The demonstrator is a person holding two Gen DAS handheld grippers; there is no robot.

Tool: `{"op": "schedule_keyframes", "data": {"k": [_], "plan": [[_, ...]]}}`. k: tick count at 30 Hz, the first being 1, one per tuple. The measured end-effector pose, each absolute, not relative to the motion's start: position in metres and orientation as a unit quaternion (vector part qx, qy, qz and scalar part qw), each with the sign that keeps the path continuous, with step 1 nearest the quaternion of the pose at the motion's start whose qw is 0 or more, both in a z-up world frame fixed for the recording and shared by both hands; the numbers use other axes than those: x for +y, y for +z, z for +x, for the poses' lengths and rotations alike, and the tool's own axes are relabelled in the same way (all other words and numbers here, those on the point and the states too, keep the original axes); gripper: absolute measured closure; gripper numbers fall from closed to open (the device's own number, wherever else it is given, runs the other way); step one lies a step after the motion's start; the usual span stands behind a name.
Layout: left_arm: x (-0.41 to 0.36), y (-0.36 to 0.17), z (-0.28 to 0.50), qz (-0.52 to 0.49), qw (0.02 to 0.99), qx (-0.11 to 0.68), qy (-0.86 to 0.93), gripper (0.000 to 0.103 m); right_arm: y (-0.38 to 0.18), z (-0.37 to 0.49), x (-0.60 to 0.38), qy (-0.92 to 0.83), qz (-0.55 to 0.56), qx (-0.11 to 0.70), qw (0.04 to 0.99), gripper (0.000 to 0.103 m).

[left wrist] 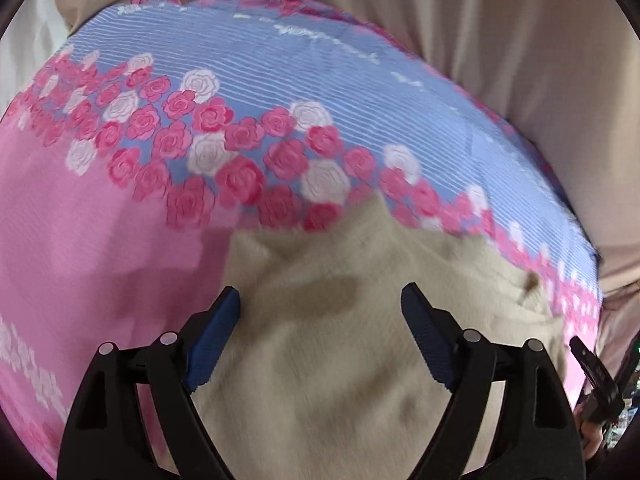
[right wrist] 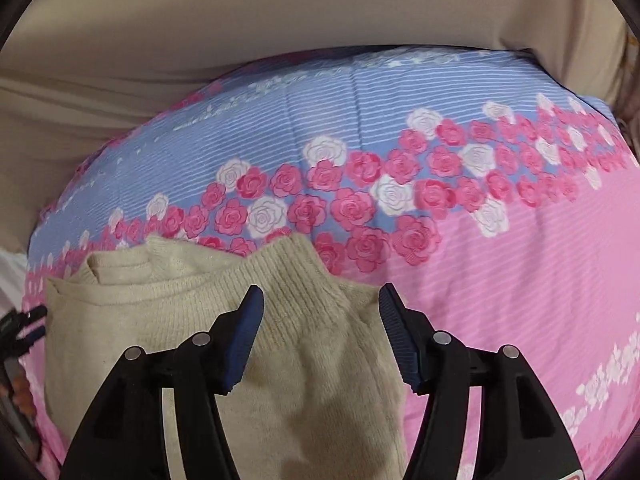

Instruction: Fold small clothes

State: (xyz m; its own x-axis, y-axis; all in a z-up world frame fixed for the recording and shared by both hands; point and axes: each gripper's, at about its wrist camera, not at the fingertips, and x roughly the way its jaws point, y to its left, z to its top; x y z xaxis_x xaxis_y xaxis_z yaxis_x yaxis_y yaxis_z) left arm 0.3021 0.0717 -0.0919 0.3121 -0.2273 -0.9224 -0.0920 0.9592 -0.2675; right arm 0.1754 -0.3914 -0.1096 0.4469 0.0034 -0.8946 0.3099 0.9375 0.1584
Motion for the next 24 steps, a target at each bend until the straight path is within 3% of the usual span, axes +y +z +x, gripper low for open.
{"op": "schedule_keyframes", "data": {"k": [2, 3, 4, 5, 7, 11, 16, 20, 22, 24], "plan": [[0.071, -0.101, 0.312, -0.138, 0.800, 0.580, -0.065, 0.030, -0.117, 0.186, -0.385, -0.083, 0.137, 0.529, 0.833, 0.041], [0.067, -0.106, 0.317, -0.133, 0.799, 0.582, -0.073, 0.048, -0.120, 0.189, -0.380, -0.082, 0.129, 0.532, 0.833, 0.041], [0.065, -0.110, 0.321, -0.128, 0.797, 0.585, -0.077, 0.059, -0.123, 0.192, -0.378, -0.073, 0.128, 0.531, 0.834, 0.052], [0.063, -0.112, 0.323, -0.129, 0.795, 0.586, -0.085, 0.077, -0.124, 0.195, -0.375, -0.053, 0.138, 0.530, 0.835, 0.080], [0.062, -0.107, 0.323, -0.133, 0.800, 0.577, -0.098, 0.087, -0.118, 0.192, -0.372, -0.043, 0.146, 0.520, 0.840, 0.093], [0.081, -0.066, 0.293, -0.176, 0.821, 0.524, -0.139, 0.095, -0.061, 0.145, -0.373, -0.023, 0.175, 0.439, 0.881, 0.095], [0.107, 0.009, 0.236, -0.188, 0.852, 0.451, -0.189, 0.095, 0.007, 0.082, -0.383, -0.024, 0.193, 0.363, 0.911, 0.095], [0.095, 0.012, 0.258, -0.179, 0.855, 0.454, -0.176, 0.093, -0.013, 0.123, -0.392, -0.036, 0.186, 0.393, 0.900, 0.093], [0.079, -0.012, 0.279, -0.152, 0.854, 0.474, -0.154, 0.087, -0.055, 0.153, -0.399, -0.067, 0.192, 0.437, 0.876, 0.089], [0.068, -0.050, 0.296, -0.108, 0.844, 0.517, -0.093, 0.055, -0.091, 0.169, -0.407, -0.131, 0.187, 0.484, 0.845, 0.087]]}}
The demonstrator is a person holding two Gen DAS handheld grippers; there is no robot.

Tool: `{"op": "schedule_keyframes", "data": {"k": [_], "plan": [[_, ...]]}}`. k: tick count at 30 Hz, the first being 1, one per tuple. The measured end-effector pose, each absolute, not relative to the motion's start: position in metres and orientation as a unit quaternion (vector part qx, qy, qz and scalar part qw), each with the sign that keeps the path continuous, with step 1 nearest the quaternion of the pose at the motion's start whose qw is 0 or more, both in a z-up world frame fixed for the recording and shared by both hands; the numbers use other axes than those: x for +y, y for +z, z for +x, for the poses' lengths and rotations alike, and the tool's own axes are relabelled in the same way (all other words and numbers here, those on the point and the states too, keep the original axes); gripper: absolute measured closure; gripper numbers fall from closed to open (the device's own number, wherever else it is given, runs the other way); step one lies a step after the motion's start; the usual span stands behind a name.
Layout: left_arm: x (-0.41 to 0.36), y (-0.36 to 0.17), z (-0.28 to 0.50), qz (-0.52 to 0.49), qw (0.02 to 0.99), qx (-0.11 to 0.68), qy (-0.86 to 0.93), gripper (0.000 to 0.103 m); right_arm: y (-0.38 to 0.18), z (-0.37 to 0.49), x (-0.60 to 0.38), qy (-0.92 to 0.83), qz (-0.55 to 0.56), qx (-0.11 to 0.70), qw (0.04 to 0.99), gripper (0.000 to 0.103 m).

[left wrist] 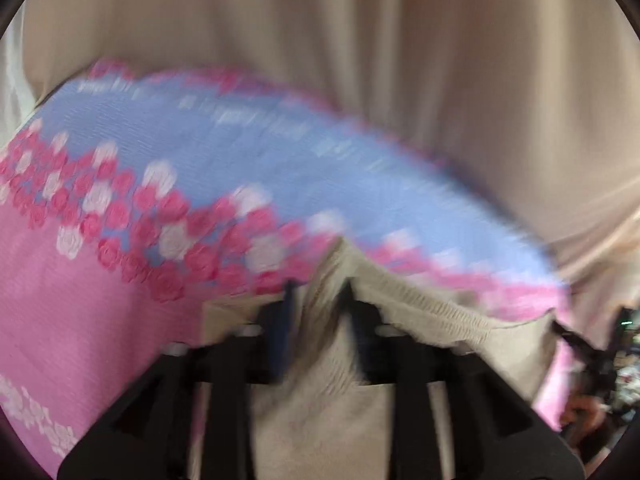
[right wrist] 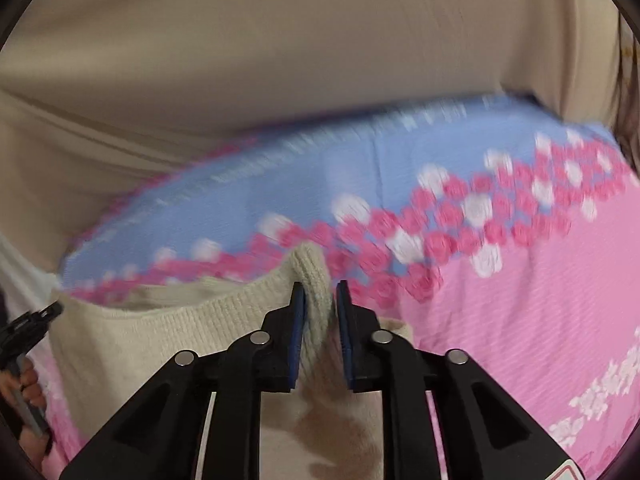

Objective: Fold small clothes
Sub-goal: 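Fold the sweater edge over with the left gripper while the right gripper folds its edge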

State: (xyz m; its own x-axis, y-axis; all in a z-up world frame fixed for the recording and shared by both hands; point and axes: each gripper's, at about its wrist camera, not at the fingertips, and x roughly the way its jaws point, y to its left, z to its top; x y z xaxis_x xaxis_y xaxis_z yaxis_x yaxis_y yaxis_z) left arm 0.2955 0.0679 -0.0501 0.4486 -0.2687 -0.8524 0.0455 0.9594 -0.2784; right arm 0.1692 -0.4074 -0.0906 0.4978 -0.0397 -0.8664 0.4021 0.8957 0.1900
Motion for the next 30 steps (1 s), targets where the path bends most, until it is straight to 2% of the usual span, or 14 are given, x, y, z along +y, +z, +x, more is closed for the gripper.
{"op": "schedule_keyframes", "data": {"k": [2, 4, 5, 6, 7, 8, 11, 12, 16, 20, 24, 27, 28, 30], "plan": [[0.064, -0.073, 0.299, -0.069, 0.837, 0.542, -0.032, 0.058, -0.088, 0.157, -0.404, -0.143, 0.212, 0.466, 0.847, 0.088], [0.065, -0.068, 0.285, -0.074, 0.839, 0.538, -0.039, 0.057, -0.075, 0.137, -0.394, -0.110, 0.243, 0.439, 0.858, 0.088], [0.067, -0.059, 0.274, -0.080, 0.845, 0.526, -0.049, 0.049, -0.070, 0.126, -0.386, -0.095, 0.247, 0.437, 0.860, 0.088], [0.066, -0.051, 0.264, -0.072, 0.851, 0.519, -0.047, 0.034, -0.067, 0.119, -0.380, -0.082, 0.241, 0.442, 0.860, 0.088], [0.066, -0.046, 0.255, -0.063, 0.855, 0.514, -0.044, 0.029, -0.069, 0.113, -0.370, -0.075, 0.226, 0.449, 0.862, 0.088], [0.064, -0.044, 0.248, -0.056, 0.857, 0.510, -0.045, 0.027, -0.074, 0.112, -0.363, -0.071, 0.210, 0.460, 0.860, 0.088], [0.058, -0.058, 0.232, -0.027, 0.849, 0.526, -0.036, 0.027, -0.128, 0.114, -0.352, -0.088, 0.169, 0.538, 0.821, 0.090], [0.059, -0.066, 0.227, -0.035, 0.842, 0.538, -0.037, 0.027, -0.130, 0.110, -0.356, -0.087, 0.186, 0.527, 0.825, 0.091], [0.065, -0.076, 0.209, -0.058, 0.822, 0.566, -0.028, 0.027, -0.092, 0.096, -0.354, -0.088, 0.202, 0.498, 0.839, 0.088], [0.054, -0.072, 0.193, -0.016, 0.824, 0.566, -0.022, 0.027, -0.069, 0.081, -0.326, -0.045, 0.195, 0.493, 0.847, 0.085], [0.037, -0.069, 0.179, -0.001, 0.822, 0.568, -0.039, 0.027, -0.081, 0.085, -0.286, 0.005, 0.181, 0.519, 0.836, 0.085], [0.027, -0.073, 0.173, 0.012, 0.814, 0.578, -0.044, 0.027, -0.118, 0.090, -0.275, -0.024, 0.172, 0.560, 0.810, 0.085], [0.025, -0.075, 0.172, 0.013, 0.812, 0.583, -0.043, 0.027, -0.124, 0.088, -0.278, -0.034, 0.182, 0.566, 0.803, 0.088], [0.024, -0.074, 0.166, 0.015, 0.811, 0.584, -0.044, 0.027, -0.109, 0.078, -0.279, -0.037, 0.197, 0.549, 0.811, 0.088]]}}
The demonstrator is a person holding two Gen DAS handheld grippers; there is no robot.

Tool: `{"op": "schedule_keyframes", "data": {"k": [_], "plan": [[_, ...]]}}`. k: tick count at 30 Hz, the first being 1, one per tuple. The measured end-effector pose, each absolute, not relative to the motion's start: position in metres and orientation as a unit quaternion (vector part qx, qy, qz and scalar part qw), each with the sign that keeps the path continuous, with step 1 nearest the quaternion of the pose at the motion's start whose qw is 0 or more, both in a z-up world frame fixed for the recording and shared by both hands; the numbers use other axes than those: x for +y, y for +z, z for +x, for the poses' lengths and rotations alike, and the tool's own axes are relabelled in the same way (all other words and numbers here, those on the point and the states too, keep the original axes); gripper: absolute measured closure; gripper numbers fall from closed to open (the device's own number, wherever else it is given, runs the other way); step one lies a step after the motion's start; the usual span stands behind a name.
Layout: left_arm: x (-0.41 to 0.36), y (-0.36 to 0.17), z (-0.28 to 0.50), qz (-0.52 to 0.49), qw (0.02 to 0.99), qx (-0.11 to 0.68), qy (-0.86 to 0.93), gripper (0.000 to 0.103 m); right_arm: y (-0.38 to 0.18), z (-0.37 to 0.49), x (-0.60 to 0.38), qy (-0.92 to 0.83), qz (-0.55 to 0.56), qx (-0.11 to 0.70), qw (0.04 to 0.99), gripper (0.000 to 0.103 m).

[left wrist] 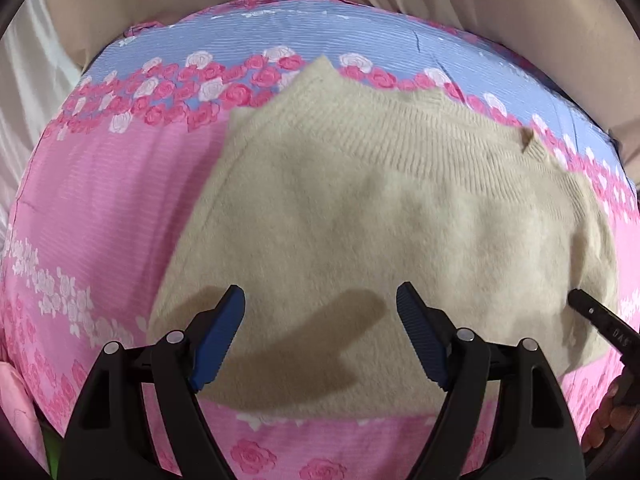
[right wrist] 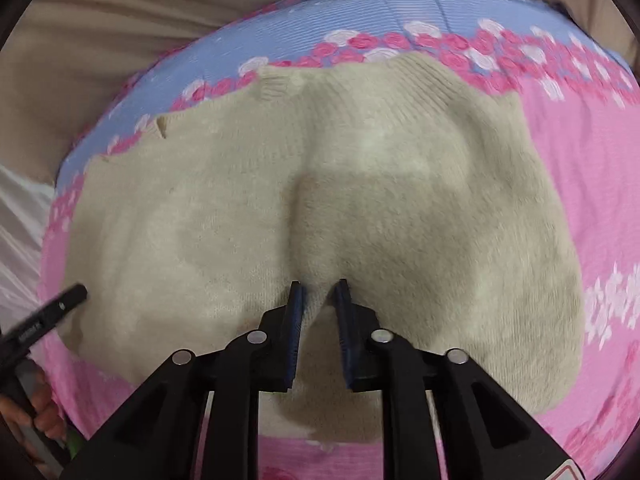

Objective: Fold small clothes
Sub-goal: 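Fold the sweater edge over with the left gripper while the right gripper folds its edge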

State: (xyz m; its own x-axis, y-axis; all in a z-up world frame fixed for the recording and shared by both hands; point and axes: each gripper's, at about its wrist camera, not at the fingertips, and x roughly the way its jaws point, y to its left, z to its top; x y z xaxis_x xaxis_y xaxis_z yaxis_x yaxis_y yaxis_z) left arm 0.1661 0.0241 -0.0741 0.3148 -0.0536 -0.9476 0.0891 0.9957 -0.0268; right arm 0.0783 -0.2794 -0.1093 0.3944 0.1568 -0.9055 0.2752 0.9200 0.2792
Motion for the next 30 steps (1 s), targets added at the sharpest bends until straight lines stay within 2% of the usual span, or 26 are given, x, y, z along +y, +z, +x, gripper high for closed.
{"op": "schedule_keyframes", "data": {"k": [3, 6, 10, 11, 12, 14, 17, 19, 23, 24, 25, 26, 27, 28, 30], "plan": [[0.023, -0.070, 0.158, 0.021, 0.814, 0.578, -0.047, 0.026, -0.091, 0.067, -0.274, -0.039, 0.164, 0.529, 0.832, 0.084], [0.022, -0.071, 0.152, 0.021, 0.813, 0.580, -0.045, 0.026, -0.119, 0.068, -0.276, -0.066, 0.115, 0.567, 0.813, 0.080], [0.026, -0.067, 0.143, 0.021, 0.814, 0.579, -0.041, 0.026, -0.108, 0.046, -0.297, -0.077, 0.174, 0.550, 0.813, 0.081], [0.031, -0.065, 0.141, 0.016, 0.816, 0.577, -0.036, 0.023, -0.103, 0.040, -0.302, -0.083, 0.179, 0.542, 0.817, 0.078], [0.041, -0.063, 0.139, -0.002, 0.820, 0.572, -0.028, 0.017, -0.098, 0.032, -0.310, -0.098, 0.179, 0.532, 0.822, 0.075], [0.068, -0.065, 0.136, -0.066, 0.818, 0.571, -0.009, 0.016, -0.094, 0.017, -0.332, -0.147, 0.179, 0.517, 0.824, 0.046], [0.109, -0.084, 0.133, -0.176, 0.786, 0.593, 0.016, 0.015, -0.104, -0.004, -0.365, -0.187, 0.221, 0.516, 0.806, 0.040], [0.132, -0.103, 0.131, -0.241, 0.761, 0.601, 0.032, 0.015, -0.125, -0.008, -0.384, -0.169, 0.280, 0.529, 0.783, 0.040], [0.139, -0.116, 0.131, -0.269, 0.764, 0.587, 0.019, 0.014, -0.149, -0.003, -0.390, -0.138, 0.366, 0.518, 0.760, 0.039], [0.135, -0.116, 0.132, -0.263, 0.766, 0.586, 0.012, 0.019, -0.151, -0.001, -0.391, -0.143, 0.379, 0.505, 0.762, 0.037], [0.133, -0.115, 0.135, -0.255, 0.769, 0.585, 0.011, 0.036, -0.149, 0.003, -0.391, -0.139, 0.387, 0.489, 0.769, 0.045], [0.128, -0.114, 0.138, -0.250, 0.773, 0.584, -0.007, 0.051, -0.148, 0.005, -0.392, -0.128, 0.395, 0.489, 0.767, 0.082], [0.126, -0.112, 0.142, -0.241, 0.770, 0.591, -0.010, 0.070, -0.142, 0.008, -0.392, -0.131, 0.404, 0.486, 0.764, 0.081], [0.126, -0.107, 0.143, -0.247, 0.768, 0.591, -0.012, 0.083, -0.129, 0.004, -0.389, -0.127, 0.404, 0.474, 0.772, 0.083], [0.133, -0.087, 0.139, -0.271, 0.768, 0.581, -0.018, 0.087, -0.095, -0.003, -0.386, -0.116, 0.379, 0.452, 0.799, 0.086]]}}
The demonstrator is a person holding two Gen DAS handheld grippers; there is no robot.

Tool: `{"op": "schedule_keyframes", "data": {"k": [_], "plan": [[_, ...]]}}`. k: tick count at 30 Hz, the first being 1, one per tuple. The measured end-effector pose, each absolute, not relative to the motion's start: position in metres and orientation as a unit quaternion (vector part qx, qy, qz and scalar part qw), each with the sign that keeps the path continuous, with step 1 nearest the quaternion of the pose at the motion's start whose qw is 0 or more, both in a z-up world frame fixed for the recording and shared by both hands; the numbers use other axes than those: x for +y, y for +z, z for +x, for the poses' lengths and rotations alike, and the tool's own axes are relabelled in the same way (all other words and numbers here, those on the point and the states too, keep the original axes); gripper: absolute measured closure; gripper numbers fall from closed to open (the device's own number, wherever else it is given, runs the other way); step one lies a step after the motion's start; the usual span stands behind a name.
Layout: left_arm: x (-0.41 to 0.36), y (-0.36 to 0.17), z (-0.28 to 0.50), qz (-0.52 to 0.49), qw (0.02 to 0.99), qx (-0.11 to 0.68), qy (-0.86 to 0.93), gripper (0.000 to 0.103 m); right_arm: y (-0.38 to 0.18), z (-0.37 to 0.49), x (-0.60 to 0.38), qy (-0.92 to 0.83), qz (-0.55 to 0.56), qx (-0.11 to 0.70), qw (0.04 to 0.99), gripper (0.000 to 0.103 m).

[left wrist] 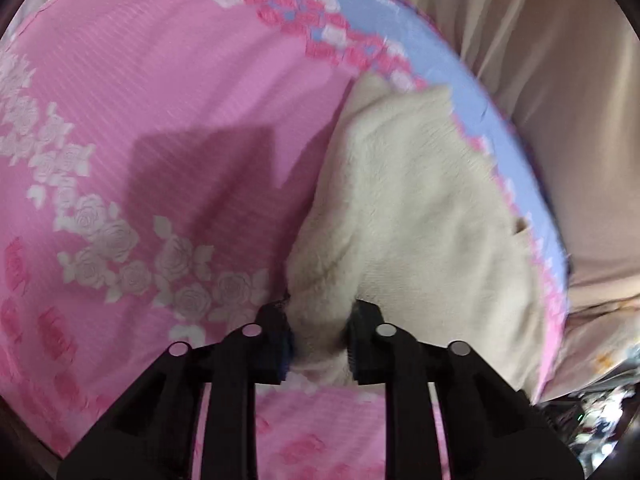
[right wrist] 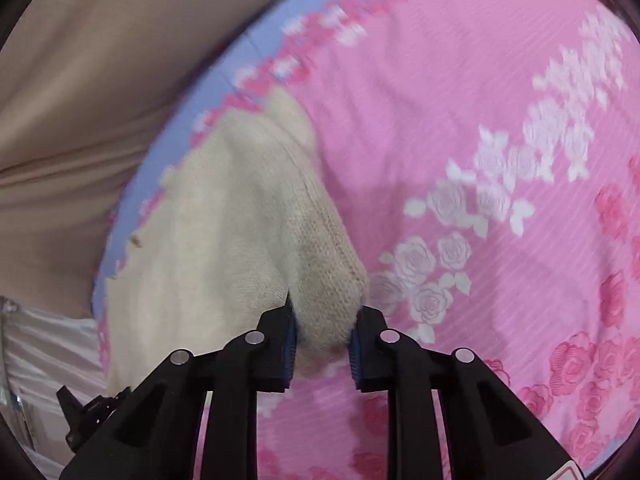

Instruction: Fold small clothes

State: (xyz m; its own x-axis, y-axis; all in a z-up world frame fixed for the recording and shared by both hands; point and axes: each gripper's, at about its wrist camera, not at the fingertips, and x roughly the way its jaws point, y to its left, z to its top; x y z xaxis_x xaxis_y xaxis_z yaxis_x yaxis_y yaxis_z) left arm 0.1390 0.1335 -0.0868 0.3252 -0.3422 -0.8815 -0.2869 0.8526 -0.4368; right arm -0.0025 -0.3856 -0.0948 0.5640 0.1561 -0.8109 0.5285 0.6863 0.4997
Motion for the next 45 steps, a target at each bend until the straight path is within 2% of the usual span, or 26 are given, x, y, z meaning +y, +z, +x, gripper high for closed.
{"op": "schedule_keyframes", "data": {"k": [2, 4, 6, 8, 12, 14, 17, 18, 23, 25, 26, 29, 32, 33, 35, 37, 39, 45], "plan": [[0.139, -0.066, 0.132, -0.283, 0.771, 0.570, -0.031, 0.087, -0.075, -0.011, -0.385, -0.116, 0.355, 0.447, 0.813, 0.088], [0.142, -0.063, 0.127, -0.278, 0.770, 0.574, -0.025, 0.087, -0.085, -0.012, -0.385, -0.134, 0.327, 0.470, 0.809, 0.088], [0.139, -0.085, 0.131, -0.257, 0.759, 0.598, -0.007, 0.086, -0.123, -0.005, -0.385, -0.147, 0.302, 0.522, 0.785, 0.086], [0.136, -0.108, 0.134, -0.238, 0.746, 0.622, 0.004, 0.083, -0.133, -0.024, -0.388, -0.157, 0.305, 0.525, 0.779, 0.082], [0.130, -0.095, 0.130, -0.204, 0.767, 0.608, 0.026, 0.067, -0.079, -0.025, -0.369, -0.202, 0.223, 0.478, 0.825, 0.072], [0.123, -0.088, 0.132, -0.173, 0.778, 0.603, 0.032, 0.064, -0.054, -0.019, -0.352, -0.197, 0.176, 0.454, 0.851, 0.068], [0.116, -0.084, 0.136, -0.148, 0.782, 0.603, 0.039, 0.057, -0.038, 0.002, -0.336, -0.149, 0.176, 0.447, 0.865, 0.067], [0.114, -0.083, 0.137, -0.152, 0.781, 0.604, 0.037, 0.052, -0.038, 0.008, -0.327, -0.135, 0.180, 0.453, 0.863, 0.067], [0.115, -0.084, 0.136, -0.149, 0.778, 0.609, 0.037, 0.049, -0.063, 0.036, -0.285, -0.083, 0.201, 0.504, 0.836, 0.065], [0.115, -0.085, 0.136, -0.153, 0.775, 0.612, 0.039, 0.043, -0.073, 0.041, -0.276, -0.073, 0.201, 0.516, 0.830, 0.062], [0.117, -0.087, 0.137, -0.155, 0.773, 0.613, 0.043, 0.042, -0.079, 0.043, -0.274, -0.075, 0.196, 0.521, 0.828, 0.059], [0.117, -0.092, 0.138, -0.161, 0.769, 0.617, 0.046, 0.042, -0.087, 0.043, -0.274, -0.089, 0.172, 0.527, 0.828, 0.059], [0.121, -0.099, 0.139, -0.190, 0.760, 0.621, 0.033, 0.045, -0.107, 0.044, -0.283, -0.110, 0.147, 0.557, 0.810, 0.059], [0.122, -0.102, 0.138, -0.201, 0.756, 0.622, 0.027, 0.054, -0.118, 0.042, -0.288, -0.113, 0.152, 0.570, 0.800, 0.059], [0.129, -0.108, 0.137, -0.238, 0.745, 0.623, 0.022, 0.061, -0.123, 0.036, -0.294, -0.108, 0.159, 0.557, 0.808, 0.060], [0.136, -0.110, 0.137, -0.268, 0.738, 0.619, 0.018, 0.076, -0.120, 0.033, -0.292, -0.105, 0.154, 0.556, 0.810, 0.060], [0.142, -0.106, 0.136, -0.294, 0.733, 0.613, 0.011, 0.085, -0.114, 0.029, -0.293, -0.107, 0.162, 0.552, 0.811, 0.058], [0.124, -0.048, 0.130, -0.267, 0.786, 0.555, -0.046, 0.090, -0.103, 0.015, -0.310, -0.116, 0.215, 0.536, 0.808, 0.054]]}}
